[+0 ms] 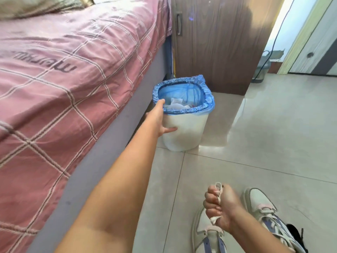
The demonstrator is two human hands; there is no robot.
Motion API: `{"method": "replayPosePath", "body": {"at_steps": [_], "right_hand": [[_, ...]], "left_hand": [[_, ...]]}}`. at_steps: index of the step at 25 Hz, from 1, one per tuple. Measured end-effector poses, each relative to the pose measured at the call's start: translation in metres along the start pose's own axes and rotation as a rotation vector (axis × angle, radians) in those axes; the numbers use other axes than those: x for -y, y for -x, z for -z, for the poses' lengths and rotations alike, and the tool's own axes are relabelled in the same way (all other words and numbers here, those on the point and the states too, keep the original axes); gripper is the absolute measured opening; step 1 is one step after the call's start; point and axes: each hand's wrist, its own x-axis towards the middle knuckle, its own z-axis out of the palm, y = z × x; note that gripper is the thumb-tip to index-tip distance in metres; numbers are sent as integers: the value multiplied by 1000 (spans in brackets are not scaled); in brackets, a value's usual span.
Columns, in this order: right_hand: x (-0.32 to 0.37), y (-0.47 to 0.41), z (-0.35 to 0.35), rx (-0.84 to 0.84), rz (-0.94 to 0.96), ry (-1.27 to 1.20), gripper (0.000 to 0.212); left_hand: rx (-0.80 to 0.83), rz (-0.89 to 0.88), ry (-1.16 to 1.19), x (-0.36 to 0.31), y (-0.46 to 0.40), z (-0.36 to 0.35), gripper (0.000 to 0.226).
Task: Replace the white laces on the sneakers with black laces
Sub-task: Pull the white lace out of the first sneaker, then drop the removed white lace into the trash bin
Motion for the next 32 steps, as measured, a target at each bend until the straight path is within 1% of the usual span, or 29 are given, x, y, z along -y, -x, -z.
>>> {"method": "replayPosePath", "body": {"at_steps": [1, 3, 5, 7, 8, 10, 12, 13, 14, 15, 17, 18, 19, 21, 22, 24, 26, 28, 29, 31, 32], "right_hand": [[-1, 1, -5, 7, 10, 34, 31], [-2, 3, -14, -6, 91, 127, 32], [4, 7, -23, -39, 262, 235, 24], [17, 15, -33, -68, 485, 368, 11], [26, 18, -39, -84, 622, 436, 13], [44, 22, -54, -123, 954, 545, 21], [57, 24, -74, -160, 1294, 677, 22], [60, 22, -82, -176, 1422, 780, 20], [63, 15, -87, -177, 1480, 902, 18], [64, 7, -89, -170, 1447, 1066, 17], [62, -2, -84, -188, 1158, 1403, 23], [61, -3, -77, -191, 1069, 1460, 26], [61, 0, -69, -183, 1091, 1438, 27], [64, 14, -54, -190, 1258, 1299, 25], [66, 22, -46, -203, 1309, 1256, 25], [70, 34, -28, -216, 1330, 1213, 24], [68, 40, -9, -233, 1252, 1175, 24], [63, 39, 10, -239, 1118, 1115, 23], [58, 36, 19, -239, 1045, 1092, 22], [48, 32, 37, -231, 899, 1033, 21], [44, 32, 44, -215, 834, 1015, 21]], "left_hand": [[-6, 2, -14, -3, -9, -8, 62], [11, 18, -61, -1, -13, -16, 65], [23, 34, 16, 13, -3, -15, 64], [40, -11, 150, 39, 8, -5, 55], [47, -44, 179, 56, 17, 1, 51], [59, -58, 150, 84, 37, 14, 48], [60, -17, 105, 100, 48, 22, 45], [60, -1, 85, 103, 53, 25, 44], [56, 6, 63, 104, 57, 26, 44], [59, 2, 43, 103, 60, 26, 43], [72, -9, 20, 103, 65, 27, 41], [72, -4, 27, 103, 67, 27, 41], [62, 5, 29, 102, 65, 28, 41], [37, 18, 26, 95, 57, 26, 39], [32, 24, 23, 89, 54, 22, 35], [45, 30, -13, 71, 48, 11, 27], [48, 16, -68, 50, 40, 0, 20], [7, -1, -166, 30, 23, -8, 12], [-18, 6, -222, 21, 14, -10, 15], [-78, 20, -340, 6, -1, -17, 38], [-137, 17, -398, 0, -6, -22, 48]]}}
